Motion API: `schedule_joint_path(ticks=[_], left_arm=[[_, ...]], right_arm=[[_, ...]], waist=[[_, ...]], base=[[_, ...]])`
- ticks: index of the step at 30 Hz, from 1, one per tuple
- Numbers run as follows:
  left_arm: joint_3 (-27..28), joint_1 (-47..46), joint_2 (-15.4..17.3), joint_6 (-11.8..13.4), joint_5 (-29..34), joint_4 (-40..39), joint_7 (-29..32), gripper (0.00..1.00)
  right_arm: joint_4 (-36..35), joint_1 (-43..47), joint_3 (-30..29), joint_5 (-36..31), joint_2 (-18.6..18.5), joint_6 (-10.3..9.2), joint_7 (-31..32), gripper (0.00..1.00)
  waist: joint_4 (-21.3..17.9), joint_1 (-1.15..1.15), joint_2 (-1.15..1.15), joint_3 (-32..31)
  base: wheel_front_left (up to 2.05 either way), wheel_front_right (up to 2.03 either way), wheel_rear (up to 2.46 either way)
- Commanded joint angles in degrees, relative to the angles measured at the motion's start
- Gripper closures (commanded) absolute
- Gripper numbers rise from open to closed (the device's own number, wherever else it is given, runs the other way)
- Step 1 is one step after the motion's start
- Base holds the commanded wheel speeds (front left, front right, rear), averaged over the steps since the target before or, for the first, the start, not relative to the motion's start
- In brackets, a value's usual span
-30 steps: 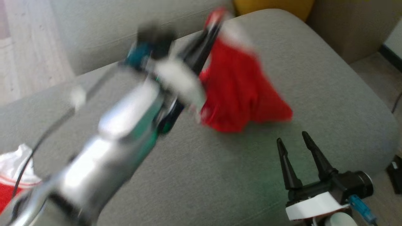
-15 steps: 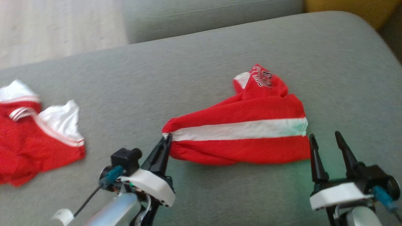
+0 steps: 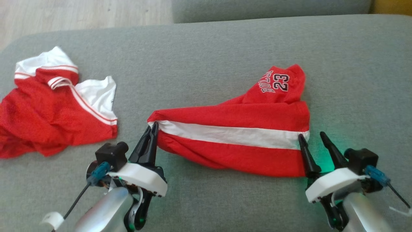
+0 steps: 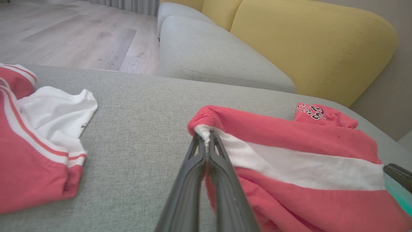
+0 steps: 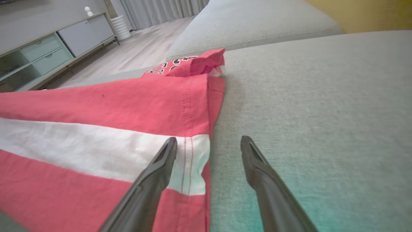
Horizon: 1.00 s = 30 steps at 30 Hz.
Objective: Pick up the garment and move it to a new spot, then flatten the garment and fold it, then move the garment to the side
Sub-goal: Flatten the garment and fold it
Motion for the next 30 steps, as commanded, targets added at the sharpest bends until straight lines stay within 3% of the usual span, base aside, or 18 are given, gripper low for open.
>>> schedule_joint_path(ticks=[1,6,8,12,13,14,19,23,30], left_arm=[[2.89,-2.46,0.33,-0.54,0.87,-0.88,-0.71,1.0],[4.45,-2.19,-1.25,-1.76,2.6,0.36,-0.71,1.0],[4.94,-1.96,-1.82,-2.18,3.19,0.75,-0.71,1.0],[5.78,-1.57,-2.64,-2.96,4.25,1.59,-0.72,1.0],[5.98,-1.45,-2.81,-3.13,4.47,1.77,-0.72,1.0],[6.19,-1.33,-2.97,-3.28,4.67,1.93,-0.72,1.0],[7.09,-1.1,-3.57,-3.95,5.57,2.56,-0.72,1.0],[7.44,-3.09,-3.15,-5.0,6.81,1.55,-0.72,1.0],[6.09,-19.94,0.02,-7.36,13.29,-1.33,3.4,1.0]], right_arm=[[-0.45,-2.06,2.92,1.9,-1.22,0.43,-0.36,0.0],[0.72,-3.99,7.22,6.25,-2.83,0.43,-0.36,0.04],[0.74,-4.39,8.09,7.14,-3.13,0.43,-0.36,0.4],[0.1,-4.59,8.69,7.35,-3.67,0.43,-0.36,0.76],[-0.16,-4.49,8.68,7.32,-3.66,0.43,-0.36,0.91],[-0.41,-4.35,8.73,7.28,-3.67,0.43,-0.36,1.0],[-2.47,-3.64,8.91,6.69,-4.48,0.43,-0.36,1.0],[-7.15,-4.53,4.94,6.53,-5.54,0.43,-0.36,1.0],[-14.76,-16.3,-0.27,7.47,-10.03,0.43,-0.36,1.0]], waist=[[0.73,0.0,0.0,0.49],[1.12,0.0,0.0,0.5],[1.1,0.0,0.0,0.47],[0.91,0.0,0.0,0.18],[0.81,0.0,0.0,0.08],[0.71,0.0,0.0,-0.02],[0.08,0.0,0.0,-0.46],[-0.65,0.0,0.0,0.24],[-2.93,0.0,0.0,4.99]], base=[[0.0,0.0,0.0],[0.0,0.0,0.0],[0.0,0.0,0.0],[0.0,0.0,0.0],[0.0,0.0,0.0],[0.0,0.0,0.0],[0.0,0.0,0.0],[0.0,0.0,0.0],[0.0,0.0,0.0]])
